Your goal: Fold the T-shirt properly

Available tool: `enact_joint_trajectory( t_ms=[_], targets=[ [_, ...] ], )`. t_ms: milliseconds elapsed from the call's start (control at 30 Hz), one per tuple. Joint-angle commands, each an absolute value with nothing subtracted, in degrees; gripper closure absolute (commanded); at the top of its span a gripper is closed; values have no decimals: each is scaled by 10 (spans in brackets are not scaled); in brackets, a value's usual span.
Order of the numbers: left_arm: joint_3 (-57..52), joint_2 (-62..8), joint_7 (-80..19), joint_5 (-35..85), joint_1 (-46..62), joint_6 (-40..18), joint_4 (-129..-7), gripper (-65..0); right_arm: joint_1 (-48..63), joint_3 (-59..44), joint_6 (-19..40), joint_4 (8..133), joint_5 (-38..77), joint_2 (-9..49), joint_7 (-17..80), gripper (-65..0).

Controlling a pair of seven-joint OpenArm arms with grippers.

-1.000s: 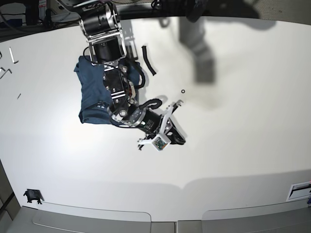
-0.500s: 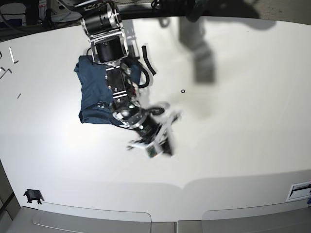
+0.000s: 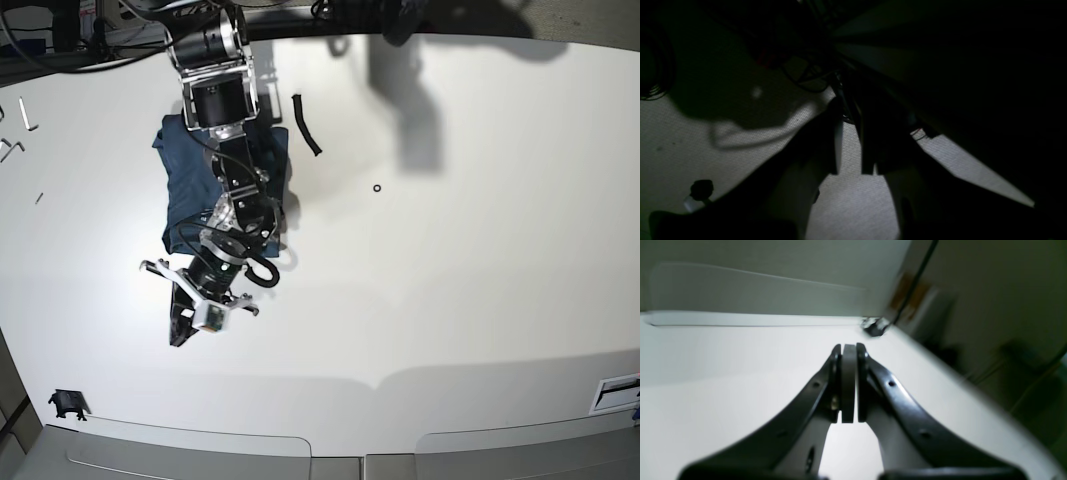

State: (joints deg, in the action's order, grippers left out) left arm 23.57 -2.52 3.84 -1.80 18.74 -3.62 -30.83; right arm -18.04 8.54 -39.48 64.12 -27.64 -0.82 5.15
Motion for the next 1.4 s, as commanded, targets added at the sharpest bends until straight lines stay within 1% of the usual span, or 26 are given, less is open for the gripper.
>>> enact_joint_trajectory(
  t_ms=[0, 133, 267, 333, 433, 533, 600, 700, 800, 867, 900, 967, 1100, 1300, 1367],
  targets=[
    [237, -21, 44, -19, 194, -42, -311, -81, -195, 86, -400, 652, -329, -8, 39, 0],
    [237, -21, 44, -19, 194, -42, -311, -81, -194, 109, -400, 652, -511, 0, 39, 0],
    [237, -21, 44, -19, 194, -42, -311, -81, -193, 170, -394, 652, -584, 18, 39, 0],
    [237, -21, 44, -19, 194, -42, -311, -81, -193, 205, -359, 652, -624, 29, 39, 0],
    [237, -21, 44, -19, 194, -42, -311, -81, -193, 252, -282, 652, -674, 38, 40, 0],
    [237, -21, 44, -19, 194, -42, -311, -81, -193, 278, -174, 652, -691, 38, 39, 0],
    [237, -21, 44, -19, 194, -42, -311, -81, -193, 283, -70, 652, -691, 37, 39, 0],
    [237, -21, 44, -19, 194, -42, -311, -81, -194, 281, 106, 652, -691, 37, 38, 0],
    [237, -21, 44, -19, 194, -42, -311, -81, -193, 281, 267, 652, -742, 37, 28, 0],
    [237, -21, 44, -19, 194, -42, -311, -81, -193, 281, 363, 652, -777, 37, 9, 0],
    [237, -21, 44, -19, 194, -42, -311, -81, -193, 281, 399, 652, -791, 37, -13, 0],
    [237, -21, 44, -19, 194, -42, -311, -81, -193, 281, 400, 652, -812, 38, -87, 0],
    [237, -21, 44, -19, 194, -42, -311, -81, -190, 281, 400, 652, -815, 38, -251, 0],
    [237, -21, 44, -19, 194, -42, -311, -81, -189, 281, 400, 652, -814, 35, -445, 0],
    [237, -21, 44, -19, 194, -42, -311, -81, -189, 281, 400, 652, -794, 35, -512, 0]
  ],
)
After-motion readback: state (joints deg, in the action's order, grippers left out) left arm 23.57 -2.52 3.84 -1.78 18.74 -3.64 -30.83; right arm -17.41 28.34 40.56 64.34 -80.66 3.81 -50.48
